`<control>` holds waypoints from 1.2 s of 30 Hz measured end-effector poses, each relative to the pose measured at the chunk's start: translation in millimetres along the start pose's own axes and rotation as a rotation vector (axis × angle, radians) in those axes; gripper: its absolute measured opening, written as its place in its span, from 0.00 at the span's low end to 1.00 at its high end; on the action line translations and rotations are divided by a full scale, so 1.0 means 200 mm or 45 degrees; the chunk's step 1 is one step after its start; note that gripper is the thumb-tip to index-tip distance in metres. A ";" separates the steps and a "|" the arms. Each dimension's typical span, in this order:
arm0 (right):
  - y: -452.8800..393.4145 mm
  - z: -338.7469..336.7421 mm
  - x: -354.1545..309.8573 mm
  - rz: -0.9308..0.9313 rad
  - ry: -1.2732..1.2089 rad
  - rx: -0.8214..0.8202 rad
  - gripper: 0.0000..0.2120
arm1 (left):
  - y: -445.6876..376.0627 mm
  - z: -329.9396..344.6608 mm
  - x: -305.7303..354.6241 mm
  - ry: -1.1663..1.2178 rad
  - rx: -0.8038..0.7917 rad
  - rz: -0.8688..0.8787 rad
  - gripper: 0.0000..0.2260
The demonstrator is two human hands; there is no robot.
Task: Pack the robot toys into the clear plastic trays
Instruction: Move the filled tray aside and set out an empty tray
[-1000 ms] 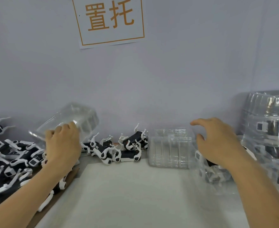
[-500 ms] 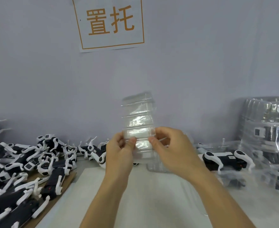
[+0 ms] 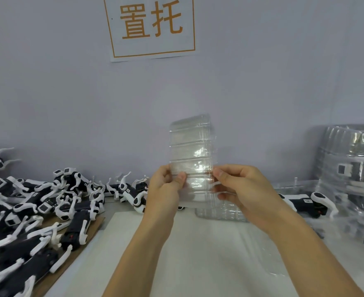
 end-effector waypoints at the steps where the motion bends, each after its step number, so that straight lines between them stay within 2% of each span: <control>1: 0.00 0.00 0.00 0.020 -0.020 -0.015 0.09 | 0.00 0.00 0.00 0.010 -0.010 -0.007 0.06; 5: 0.01 0.01 0.00 -0.041 0.014 0.041 0.09 | 0.00 -0.01 0.00 0.037 -0.058 -0.014 0.06; 8: 0.02 0.01 -0.01 -0.165 0.178 0.090 0.06 | 0.01 -0.01 0.01 -0.073 -0.103 0.068 0.06; 9: 0.03 0.02 -0.01 -0.203 0.226 0.072 0.06 | 0.02 0.00 0.02 -0.132 -0.130 0.108 0.09; 12: 0.05 0.03 -0.02 -0.236 0.202 0.063 0.07 | 0.05 0.01 0.04 -0.356 -0.181 0.242 0.27; 14: 0.05 0.03 -0.01 -0.237 0.204 0.099 0.12 | 0.06 0.01 0.04 -0.430 -0.180 0.315 0.33; 18: 0.03 0.03 0.00 -0.234 0.254 0.160 0.09 | 0.05 0.01 0.03 -0.465 -0.116 0.439 0.31; 22: 0.02 0.02 -0.02 -0.287 0.219 0.217 0.12 | 0.05 -0.01 0.04 -0.398 -0.026 0.541 0.28; 26: 0.00 -0.11 -0.10 -0.372 0.242 0.421 0.14 | 0.01 -0.04 0.06 -0.339 0.121 0.585 0.26; 29: 0.00 -0.29 -0.20 -0.451 0.143 0.590 0.16 | -0.03 -0.08 0.06 -0.327 0.255 0.635 0.27; 33: 0.02 -0.45 -0.29 -0.494 0.007 0.681 0.16 | -0.15 0.00 0.06 -0.597 0.205 0.792 0.32; 36: 0.02 -0.50 -0.31 -0.502 -0.155 0.740 0.15 | -0.24 0.17 0.07 -0.973 0.134 1.116 0.35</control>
Point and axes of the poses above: each hand's wrist, its own y-axis away from the middle knuckle, its own z-axis out of the palm, x = y × z, the point moved 3 cm from there along -y, towards the middle knuckle, and after that the axes turned 14 degrees about x, right-handed, at the moved point
